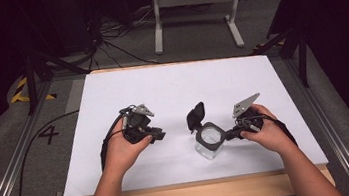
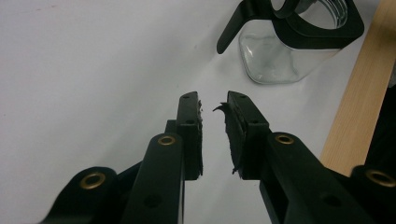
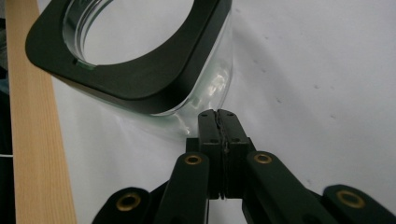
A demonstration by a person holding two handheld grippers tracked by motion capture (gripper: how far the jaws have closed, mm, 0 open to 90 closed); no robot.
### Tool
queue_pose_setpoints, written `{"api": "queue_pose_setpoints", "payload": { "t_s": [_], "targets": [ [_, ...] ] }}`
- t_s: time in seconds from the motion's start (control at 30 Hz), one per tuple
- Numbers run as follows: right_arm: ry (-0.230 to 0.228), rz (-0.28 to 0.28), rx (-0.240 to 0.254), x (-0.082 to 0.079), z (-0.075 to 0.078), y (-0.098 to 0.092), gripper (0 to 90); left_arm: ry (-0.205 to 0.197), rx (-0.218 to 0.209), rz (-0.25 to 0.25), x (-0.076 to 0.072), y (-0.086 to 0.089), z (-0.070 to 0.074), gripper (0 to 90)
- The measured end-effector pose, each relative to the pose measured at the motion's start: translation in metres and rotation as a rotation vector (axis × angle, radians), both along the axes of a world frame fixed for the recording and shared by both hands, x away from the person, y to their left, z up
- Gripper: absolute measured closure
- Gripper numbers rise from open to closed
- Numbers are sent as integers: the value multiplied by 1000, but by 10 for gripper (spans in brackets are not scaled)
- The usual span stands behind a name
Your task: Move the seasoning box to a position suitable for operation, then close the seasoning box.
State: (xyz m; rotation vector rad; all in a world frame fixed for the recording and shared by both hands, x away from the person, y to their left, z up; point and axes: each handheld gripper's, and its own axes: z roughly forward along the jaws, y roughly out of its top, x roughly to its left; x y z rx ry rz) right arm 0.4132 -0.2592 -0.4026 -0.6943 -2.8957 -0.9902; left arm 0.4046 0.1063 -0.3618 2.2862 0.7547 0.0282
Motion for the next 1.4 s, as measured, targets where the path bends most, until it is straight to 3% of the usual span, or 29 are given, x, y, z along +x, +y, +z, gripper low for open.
{"api": "queue_pose_setpoints", "payload": {
  "t_s": [0.8,1.0,1.2,1.4],
  "targets": [
    [52,143,-65,-26,-6,28,900,0,-25,-35,4,-11,3,755],
    [43,114,-44,-25,-2,23,900,8,-31,-46,1,-12,6,755],
    [-17,9,-8,-19,14,9,900,12,-20,-116,-6,-20,11,776],
    [-63,-34,38,-15,34,1,900,20,-9,-190,-16,-33,17,792]
  ]
}}
